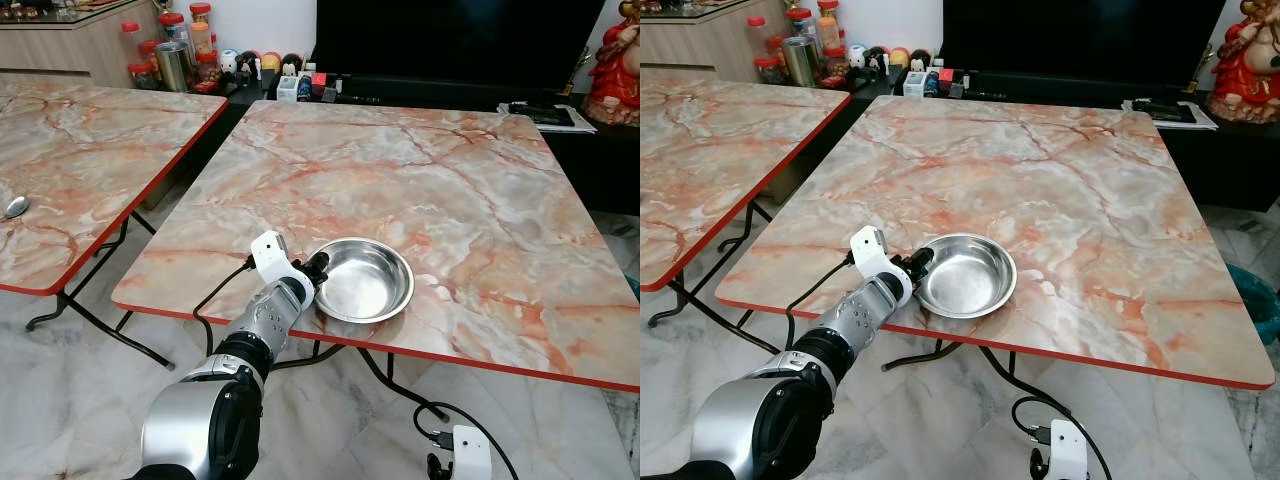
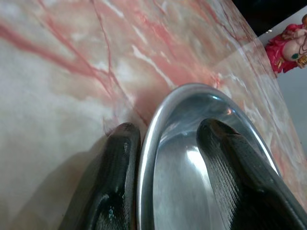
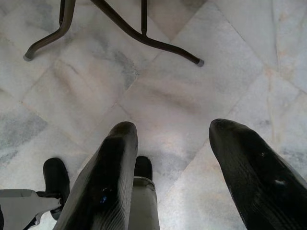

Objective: Setting the table

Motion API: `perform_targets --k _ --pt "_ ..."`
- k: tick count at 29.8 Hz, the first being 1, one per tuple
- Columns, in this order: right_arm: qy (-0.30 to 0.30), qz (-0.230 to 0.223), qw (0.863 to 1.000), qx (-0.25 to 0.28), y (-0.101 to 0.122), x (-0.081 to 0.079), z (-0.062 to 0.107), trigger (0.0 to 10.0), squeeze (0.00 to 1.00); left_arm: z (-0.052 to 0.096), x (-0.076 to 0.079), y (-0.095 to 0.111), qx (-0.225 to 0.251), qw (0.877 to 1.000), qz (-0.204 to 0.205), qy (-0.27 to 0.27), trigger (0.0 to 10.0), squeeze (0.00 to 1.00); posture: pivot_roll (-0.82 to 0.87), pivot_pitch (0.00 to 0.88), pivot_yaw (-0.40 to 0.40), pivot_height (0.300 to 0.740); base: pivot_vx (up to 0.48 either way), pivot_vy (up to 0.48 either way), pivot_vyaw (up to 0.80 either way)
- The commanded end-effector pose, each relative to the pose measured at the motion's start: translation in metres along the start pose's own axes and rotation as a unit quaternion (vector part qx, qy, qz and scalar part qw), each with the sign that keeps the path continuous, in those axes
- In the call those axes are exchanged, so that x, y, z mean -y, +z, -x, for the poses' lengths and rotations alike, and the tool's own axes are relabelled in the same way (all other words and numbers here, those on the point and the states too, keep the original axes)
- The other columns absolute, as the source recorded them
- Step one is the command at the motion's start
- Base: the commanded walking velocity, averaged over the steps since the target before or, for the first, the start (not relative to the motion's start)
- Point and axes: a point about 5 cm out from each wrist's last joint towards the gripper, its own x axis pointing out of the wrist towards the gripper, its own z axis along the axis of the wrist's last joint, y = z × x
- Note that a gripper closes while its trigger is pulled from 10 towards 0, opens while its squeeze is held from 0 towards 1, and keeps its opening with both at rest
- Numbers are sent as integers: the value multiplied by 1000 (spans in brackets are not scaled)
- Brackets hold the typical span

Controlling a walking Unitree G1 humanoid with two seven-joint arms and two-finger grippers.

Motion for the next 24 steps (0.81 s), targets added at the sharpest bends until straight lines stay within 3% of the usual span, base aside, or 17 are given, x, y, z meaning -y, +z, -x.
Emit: perform_targets --k 1,10,13,15,20,24 --pt "-2 -3 1000 2 1 0 0 10000 0 -3 26 -12 -9 1000 -11 -27 10000 0 -24 0 -3 736 0 0 0" --pt "-2 -2 1000 2 1 -1 0 10000 0 -2 16 2 18 999 -28 -20 10000 0 -17 0 -5 736 0 0 0" --pt "-1 -3 1000 2 2 -1 0 10000 0 1 7 11 36 998 -41 -15 10000 0 -15 0 -5 736 0 0 0" --pt "-1 -3 1000 4 2 -1 -1 10000 0 7 -7 29 82 995 -55 -9 10000 0 -11 0 -8 736 0 0 0" --pt "0 -1 1000 4 3 -1 -1 10000 0 11 -13 41 103 993 -63 -7 10000 0 -6 0 -13 736 0 0 0" --pt "1 0 1000 5 4 -1 -1 10000 0 17 -23 54 137 983 -118 8 10000 0 -5 0 -14 736 0 0 0"
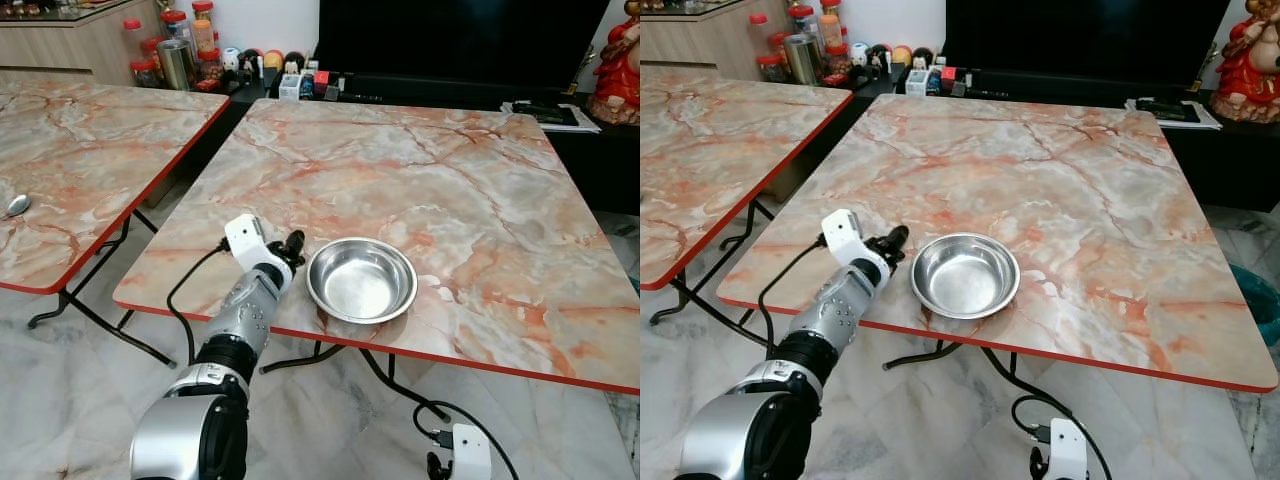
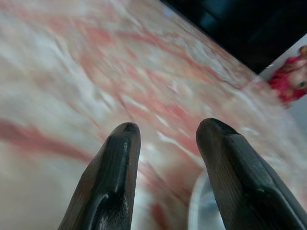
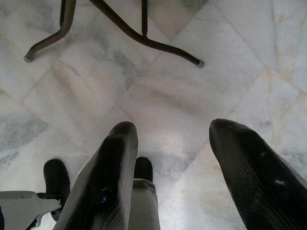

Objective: Setting the table

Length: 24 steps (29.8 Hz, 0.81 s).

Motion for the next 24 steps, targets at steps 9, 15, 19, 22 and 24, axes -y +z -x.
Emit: perform_targets --k 9,15,19,22,24 --pt "-1 -3 1000 8 3 -1 0 10000 0 26 -49 29 107 963 -230 85 10000 0 -2 0 -11 736 0 0 0" --pt "-1 -7 1000 12 1 -1 0 10000 0 66 -110 34 114 903 -360 204 10000 0 2 0 -3 736 0 0 0" --pt "-1 -6 1000 12 1 -2 1 10000 0 92 -139 30 105 868 -407 264 10000 0 14 0 -3 736 0 0 0" --pt "1 -3 1000 11 0 -2 1 10000 0 119 -164 15 84 846 -417 323 10000 0 20 0 -5 736 0 0 0" --pt "1 -2 1000 11 1 -3 1 10000 0 127 -171 8 75 840 -417 340 10000 0 20 0 -5 736 0 0 0"
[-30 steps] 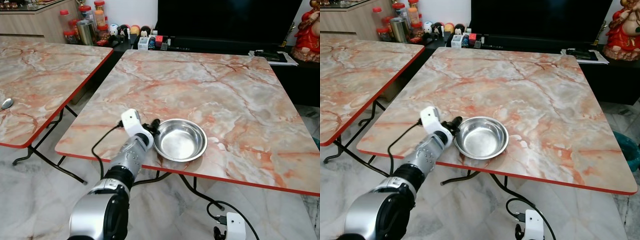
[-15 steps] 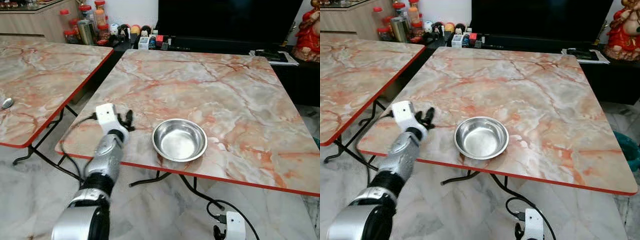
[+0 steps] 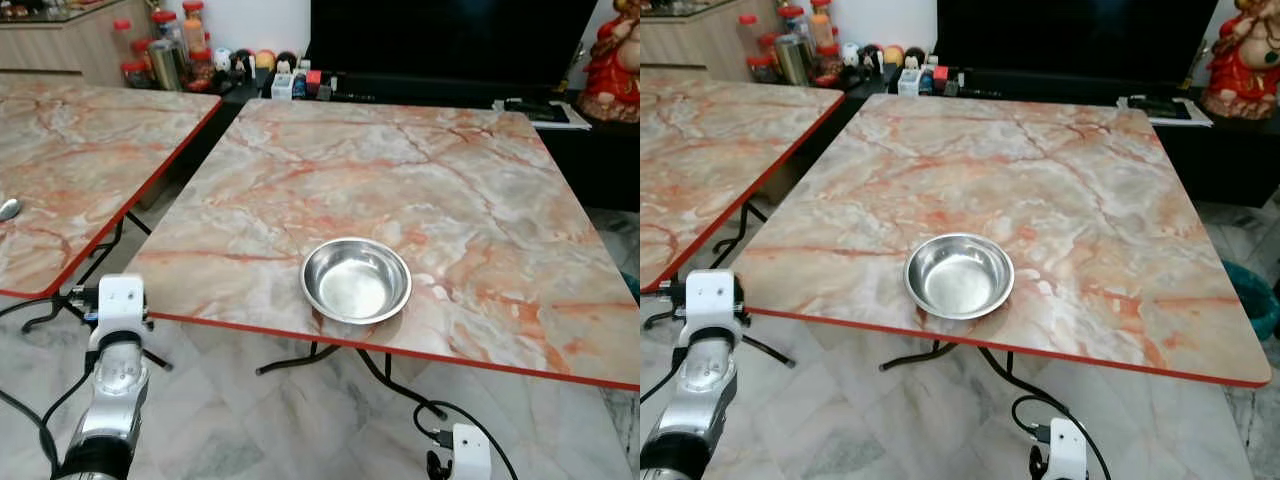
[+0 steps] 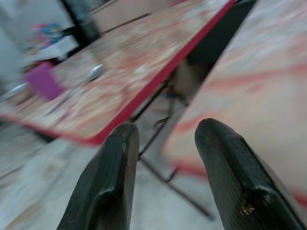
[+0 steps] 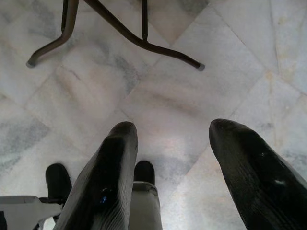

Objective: Setting the table

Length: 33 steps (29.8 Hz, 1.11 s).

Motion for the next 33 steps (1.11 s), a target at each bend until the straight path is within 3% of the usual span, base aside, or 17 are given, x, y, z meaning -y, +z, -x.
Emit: perform_targets --k 1,6,10,13,17,20,24,28,33 --pt "-2 2 1000 3 1 1 0 10000 0 8 -8 -15 -17 999 -21 25 10000 0 20 0 -5 736 0 0 0" --pt "-1 5 1000 5 3 2 0 10000 0 39 -20 -62 -110 990 -40 73 10000 0 18 0 -5 736 0 0 0" --pt "-1 7 1000 5 2 4 0 10000 0 58 -22 -90 -188 979 -37 69 10000 0 13 0 -3 736 0 0 0" --pt "-2 10 1000 4 2 4 0 10000 0 85 -7 -119 -298 954 15 2 10000 0 11 0 -5 736 0 0 0" --pt "0 14 1000 2 2 4 0 10000 0 106 20 -131 -359 926 56 -98 10000 0 10 0 -7 736 0 0 0" --pt "1 15 1000 4 5 5 -1 10000 0 115 39 -131 -383 907 70 -159 10000 0 5 0 -10 736 0 0 0" --pt "1 16 1000 4 5 5 -1 10000 0 115 44 -129 -380 904 74 -181 10000 0 7 0 -13 736 0 0 0" --pt "4 19 1000 4 7 5 -2 10000 0 117 71 -119 -366 887 45 -279 10000 0 -5 0 -15 736 0 0 0" --pt "3 19 1000 5 8 6 -2 10000 0 114 81 -113 -362 880 30 -307 10000 0 -10 0 -17 736 0 0 0"
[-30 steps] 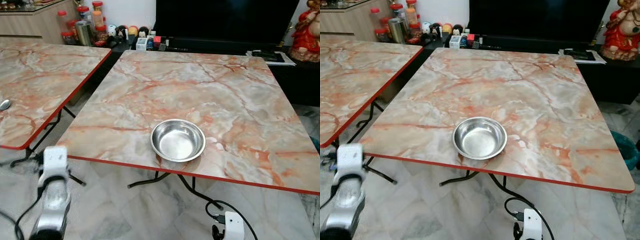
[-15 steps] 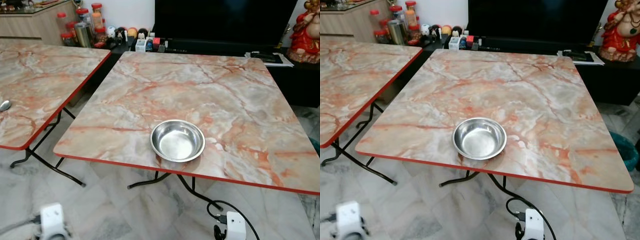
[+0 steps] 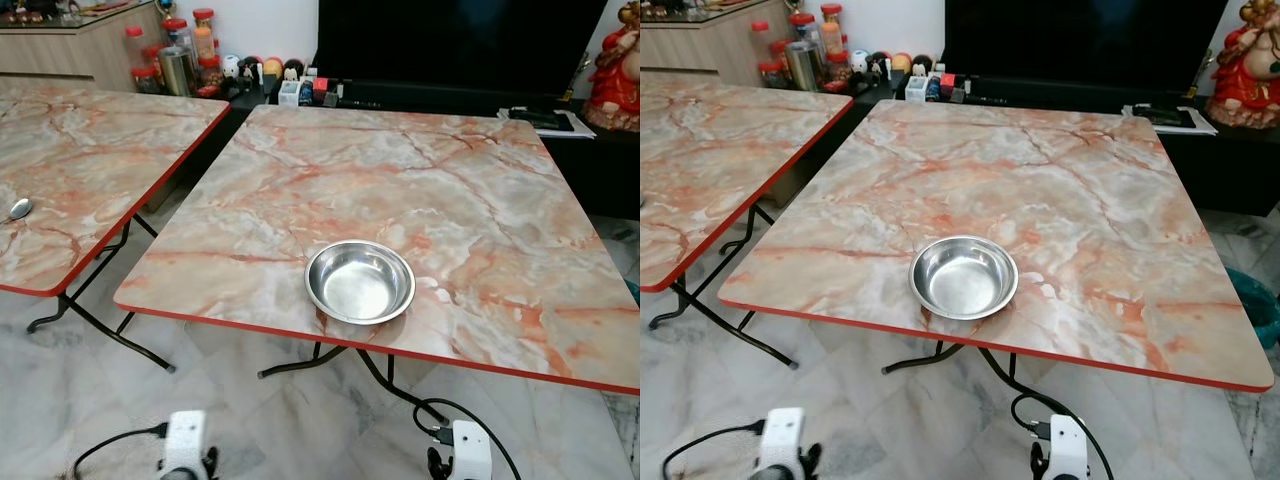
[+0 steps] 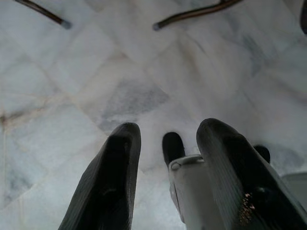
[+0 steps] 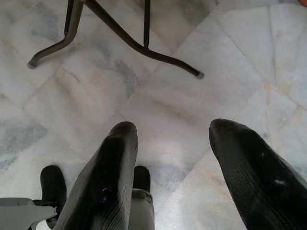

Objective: Setting the table

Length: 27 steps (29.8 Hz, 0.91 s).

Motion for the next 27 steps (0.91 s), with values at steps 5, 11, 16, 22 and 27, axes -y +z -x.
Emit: perform_targets --k 5,11,16,22,27 --pt "-9 -7 1000 1 4 4 -1 10000 0 -3 3 5 -13 1000 -22 -6 10000 0 -11 0 -23 736 0 0 0" --pt "-15 -16 1000 -15 -1 4 0 10000 0 -1 4 -3 -29 999 -22 -5 10000 0 -13 0 -20 736 0 120 -118" --pt "-17 -21 1000 -7 1 5 -1 10000 0 1 1 -13 -45 999 -18 3 10000 0 -18 0 -15 736 0 250 -473" --pt "-18 -22 1000 -4 2 5 -1 10000 0 2 -2 -16 -49 999 -15 7 10000 0 -16 0 -12 736 0 279 0" --pt "-17 -24 1000 -5 3 2 -1 10000 0 1 -3 -11 -45 999 -14 9 10000 0 -13 0 -6 736 0 294 0"
